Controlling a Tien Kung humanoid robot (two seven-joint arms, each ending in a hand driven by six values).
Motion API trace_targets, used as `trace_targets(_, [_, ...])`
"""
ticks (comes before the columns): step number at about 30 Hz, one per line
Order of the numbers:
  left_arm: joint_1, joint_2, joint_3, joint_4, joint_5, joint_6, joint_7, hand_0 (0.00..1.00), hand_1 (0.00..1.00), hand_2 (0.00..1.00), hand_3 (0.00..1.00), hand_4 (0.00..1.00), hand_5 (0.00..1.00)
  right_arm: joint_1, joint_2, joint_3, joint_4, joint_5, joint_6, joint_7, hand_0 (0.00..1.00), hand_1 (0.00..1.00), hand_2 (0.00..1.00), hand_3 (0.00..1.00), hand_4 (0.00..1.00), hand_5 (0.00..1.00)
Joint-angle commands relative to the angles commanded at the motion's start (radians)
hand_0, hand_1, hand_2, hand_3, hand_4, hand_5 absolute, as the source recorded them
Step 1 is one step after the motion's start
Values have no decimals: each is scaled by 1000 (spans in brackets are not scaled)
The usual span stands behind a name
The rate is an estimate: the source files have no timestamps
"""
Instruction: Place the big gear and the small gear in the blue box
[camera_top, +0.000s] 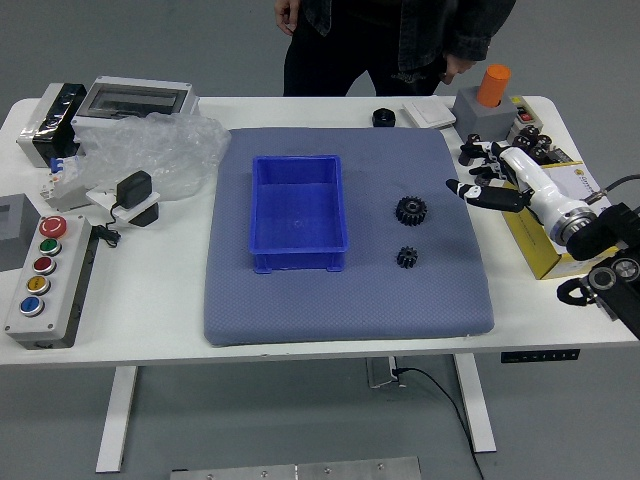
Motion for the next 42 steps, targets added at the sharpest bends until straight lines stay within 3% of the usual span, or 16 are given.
trace_targets(4, [0, 0, -1, 0, 1, 0, 0, 735, 684, 733, 739, 458, 12, 7, -5, -46, 30, -129, 29, -44, 787, 739, 881, 883, 758, 214])
trace_targets(5, [0, 0, -2, 0, 2, -1, 0, 735, 683, 732, 739, 458, 12, 8, -5, -58, 33, -160, 32, -51, 765, 722, 836, 871, 752, 213])
trace_targets(16, [-1, 0, -2, 0, 2, 0, 0, 735, 683, 730, 739, 457, 11, 27, 8, -136, 40, -410, 22, -66, 730, 682, 774, 814, 752, 215])
trace_targets(17, [-1, 0, -2, 0, 3, 0, 0, 735, 684, 731, 738, 456, 11, 29, 10, -140, 38, -419, 23, -67, 701, 642, 712, 731, 750, 217])
trace_targets(22, [-1, 1, -2, 0, 2, 0, 0, 734, 683, 731, 737, 456, 9, 38, 26, -175, 31, -441, 35, -81, 694, 634, 696, 711, 749, 218])
trace_targets(42, [-1, 1, -3, 0, 3, -1, 1, 735, 683, 731, 733, 455, 9, 65, 91, -254, -64, -416, 39, -74, 695, 638, 714, 737, 754, 234])
